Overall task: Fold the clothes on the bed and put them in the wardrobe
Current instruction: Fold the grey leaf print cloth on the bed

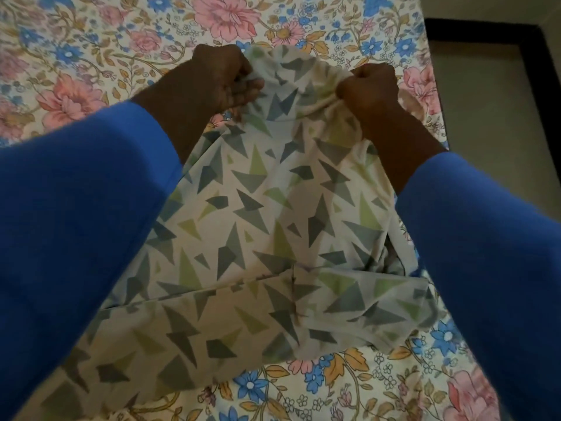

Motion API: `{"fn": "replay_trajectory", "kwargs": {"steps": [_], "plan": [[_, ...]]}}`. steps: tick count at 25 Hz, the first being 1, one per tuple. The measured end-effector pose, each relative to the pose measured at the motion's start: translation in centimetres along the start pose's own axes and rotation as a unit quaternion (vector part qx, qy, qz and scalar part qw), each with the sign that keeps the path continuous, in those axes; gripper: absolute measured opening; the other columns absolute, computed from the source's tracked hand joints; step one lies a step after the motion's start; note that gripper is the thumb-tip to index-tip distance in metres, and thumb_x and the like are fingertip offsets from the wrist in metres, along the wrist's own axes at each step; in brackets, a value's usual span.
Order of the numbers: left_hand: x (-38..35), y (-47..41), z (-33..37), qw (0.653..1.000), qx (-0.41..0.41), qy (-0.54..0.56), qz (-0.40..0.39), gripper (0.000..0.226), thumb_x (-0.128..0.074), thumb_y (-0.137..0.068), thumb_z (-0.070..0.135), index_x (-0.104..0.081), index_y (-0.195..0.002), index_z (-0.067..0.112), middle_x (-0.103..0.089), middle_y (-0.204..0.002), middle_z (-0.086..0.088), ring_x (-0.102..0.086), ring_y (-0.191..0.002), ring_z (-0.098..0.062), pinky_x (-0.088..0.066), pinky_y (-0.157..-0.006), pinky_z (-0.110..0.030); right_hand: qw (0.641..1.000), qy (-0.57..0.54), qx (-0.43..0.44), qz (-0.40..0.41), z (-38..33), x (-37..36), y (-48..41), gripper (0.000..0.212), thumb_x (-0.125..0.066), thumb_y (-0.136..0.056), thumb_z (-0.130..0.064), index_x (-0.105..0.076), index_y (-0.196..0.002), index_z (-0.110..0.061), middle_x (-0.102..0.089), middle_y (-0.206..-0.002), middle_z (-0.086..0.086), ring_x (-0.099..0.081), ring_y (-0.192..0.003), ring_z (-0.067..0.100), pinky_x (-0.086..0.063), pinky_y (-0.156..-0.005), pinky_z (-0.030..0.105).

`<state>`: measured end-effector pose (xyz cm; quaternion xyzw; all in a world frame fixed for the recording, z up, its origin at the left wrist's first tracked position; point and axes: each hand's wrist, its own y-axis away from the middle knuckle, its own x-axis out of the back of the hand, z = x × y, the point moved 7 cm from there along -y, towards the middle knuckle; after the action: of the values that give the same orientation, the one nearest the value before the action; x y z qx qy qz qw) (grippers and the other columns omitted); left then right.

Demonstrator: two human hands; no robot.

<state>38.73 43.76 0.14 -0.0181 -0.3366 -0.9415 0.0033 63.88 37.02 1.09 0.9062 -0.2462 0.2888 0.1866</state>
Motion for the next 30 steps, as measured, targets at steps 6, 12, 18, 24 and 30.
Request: {"fn": "replay_trajectory", "kwargs": {"steps": [6, 12, 18, 24, 30], "plan": [[1.5, 16.4, -5.5, 0.946, -0.320, -0.049, 0.022, 0.023, -0.066, -0.091, -0.004, -0.065, -0.091, 0.019, -0.070, -0.086, -0.001, -0.070, -0.071, -0.015, -0.057, -0.062, -0.023, 0.971, -0.225, 0.047, 0.069, 4.0, 5.9, 13.2, 0.029, -0.068, -0.079, 0.002, -0.064, -0.068, -0.025, -0.062, -0.066, -0.008, -0.056, -0.066, 0.013, -0.050, -0.064, 0.034], [1.0, 23.8, -17.9, 0.884, -0.346, -0.278, -0.147, 0.011, -0.069, -0.092, 0.008, -0.072, -0.097, 0.018, -0.060, -0.084, 0.028, -0.058, -0.067, 0.010, -0.038, -0.062, -0.003, 0.988, -0.052, -0.045, 0.140, 12.8, 6.6, 20.4, 0.038, -0.053, -0.079, 0.005, -0.070, -0.080, -0.029, -0.071, -0.086, -0.006, -0.066, -0.083, 0.011, -0.057, -0.080, 0.024], [10.3, 19.2, -13.7, 0.803, -0.393, -0.442, 0.069, 0.045, -0.065, -0.077, -0.004, -0.065, -0.116, 0.019, -0.063, -0.119, 0.000, -0.058, -0.109, -0.013, -0.045, -0.096, -0.023, 0.969, 0.067, 0.237, -0.020, 1.6, -2.6, 25.3, 0.022, -0.065, -0.088, -0.021, -0.066, -0.109, -0.023, -0.062, -0.105, -0.001, -0.057, -0.101, 0.020, -0.048, -0.089, 0.040], [17.8, 8.3, -9.9, 0.633, -0.352, -0.685, 0.082, 0.057, -0.071, -0.081, 0.012, -0.057, -0.135, 0.018, -0.062, -0.134, -0.011, -0.059, -0.123, -0.035, -0.029, -0.117, -0.058, 0.852, 0.379, 0.334, -0.138, -2.4, -13.0, 26.1, 0.071, -0.081, -0.077, -0.020, -0.047, -0.139, -0.018, -0.053, -0.127, 0.010, -0.052, -0.117, 0.030, -0.047, -0.093, 0.044], [20.1, 10.2, -6.1, 0.615, -0.497, -0.601, 0.118, 0.030, -0.055, -0.093, 0.018, -0.070, -0.116, 0.005, -0.059, -0.105, -0.020, -0.058, -0.095, -0.038, -0.051, -0.077, -0.048, 0.896, 0.289, 0.338, -0.005, -3.1, -10.3, 24.2, 0.032, -0.060, -0.085, 0.000, -0.069, -0.114, -0.008, -0.059, -0.106, 0.014, -0.051, -0.097, 0.031, -0.047, -0.074, 0.042]]}}
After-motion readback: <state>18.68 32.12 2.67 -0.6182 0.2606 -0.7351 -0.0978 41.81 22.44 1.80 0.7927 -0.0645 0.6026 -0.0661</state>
